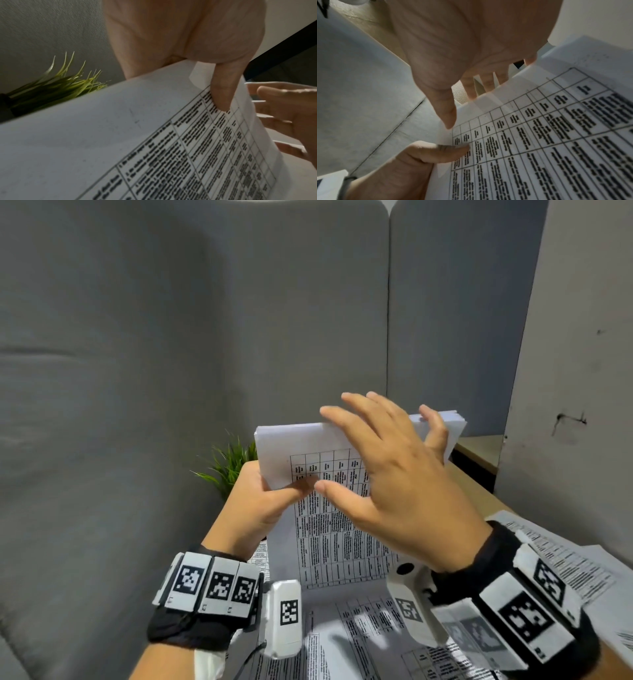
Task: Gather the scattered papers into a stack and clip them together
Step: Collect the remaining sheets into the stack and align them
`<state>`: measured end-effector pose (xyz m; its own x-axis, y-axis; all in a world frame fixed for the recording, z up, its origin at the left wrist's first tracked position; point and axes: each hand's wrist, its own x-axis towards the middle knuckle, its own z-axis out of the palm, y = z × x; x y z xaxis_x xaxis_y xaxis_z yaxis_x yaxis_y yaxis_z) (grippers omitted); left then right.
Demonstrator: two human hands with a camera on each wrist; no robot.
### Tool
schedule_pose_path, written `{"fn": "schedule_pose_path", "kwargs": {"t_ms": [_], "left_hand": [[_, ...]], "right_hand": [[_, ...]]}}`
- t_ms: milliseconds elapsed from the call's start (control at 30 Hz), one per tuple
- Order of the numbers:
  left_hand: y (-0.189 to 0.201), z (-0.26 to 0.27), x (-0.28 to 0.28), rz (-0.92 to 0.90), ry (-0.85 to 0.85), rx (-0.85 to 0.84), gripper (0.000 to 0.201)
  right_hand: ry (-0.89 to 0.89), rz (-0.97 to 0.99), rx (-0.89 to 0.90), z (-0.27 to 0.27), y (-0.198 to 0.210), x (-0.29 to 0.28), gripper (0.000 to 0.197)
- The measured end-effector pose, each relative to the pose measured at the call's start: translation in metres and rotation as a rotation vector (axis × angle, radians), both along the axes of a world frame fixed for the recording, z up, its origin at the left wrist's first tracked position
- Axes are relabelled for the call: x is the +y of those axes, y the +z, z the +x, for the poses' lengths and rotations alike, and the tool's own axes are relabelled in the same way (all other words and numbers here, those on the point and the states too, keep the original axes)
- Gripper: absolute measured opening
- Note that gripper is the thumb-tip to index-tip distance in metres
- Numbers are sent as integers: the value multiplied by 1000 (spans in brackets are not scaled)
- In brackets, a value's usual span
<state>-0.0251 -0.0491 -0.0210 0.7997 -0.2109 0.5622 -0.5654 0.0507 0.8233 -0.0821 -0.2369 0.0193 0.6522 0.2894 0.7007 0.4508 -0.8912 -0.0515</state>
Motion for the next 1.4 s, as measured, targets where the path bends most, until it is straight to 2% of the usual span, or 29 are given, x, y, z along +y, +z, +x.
{"fn": "schedule_pose_path", "kwargs": {"t_ms": [167, 267, 467, 600, 967, 1067, 1267, 1400], "left_hand": [[1, 1, -2, -50, 87, -14, 27], [0, 3, 0, -80, 124, -9, 29], [1, 1, -1, -62, 119, -8, 34], [2, -1, -1, -70, 119, -6, 45], [3, -1, 0, -86, 106, 28, 50], [3, -2, 1, -98, 101, 35, 51], [3, -2, 1, -110, 99, 31, 46], [3, -1, 0, -70, 120, 20, 30]], "right_hand": [[14, 0, -6, 3, 2, -5, 62], [-19, 88, -60, 6, 7, -20, 70], [-65, -4, -22, 3, 11, -30, 63], [-47, 15, -7, 1, 10, -26, 62], [-54, 46, -42, -2, 9, -25, 62], [-47, 26, -50, -2, 8, -26, 55], [-34, 22, -81, 0, 8, -29, 50], [-43, 20, -75, 4, 8, -34, 48]]}}
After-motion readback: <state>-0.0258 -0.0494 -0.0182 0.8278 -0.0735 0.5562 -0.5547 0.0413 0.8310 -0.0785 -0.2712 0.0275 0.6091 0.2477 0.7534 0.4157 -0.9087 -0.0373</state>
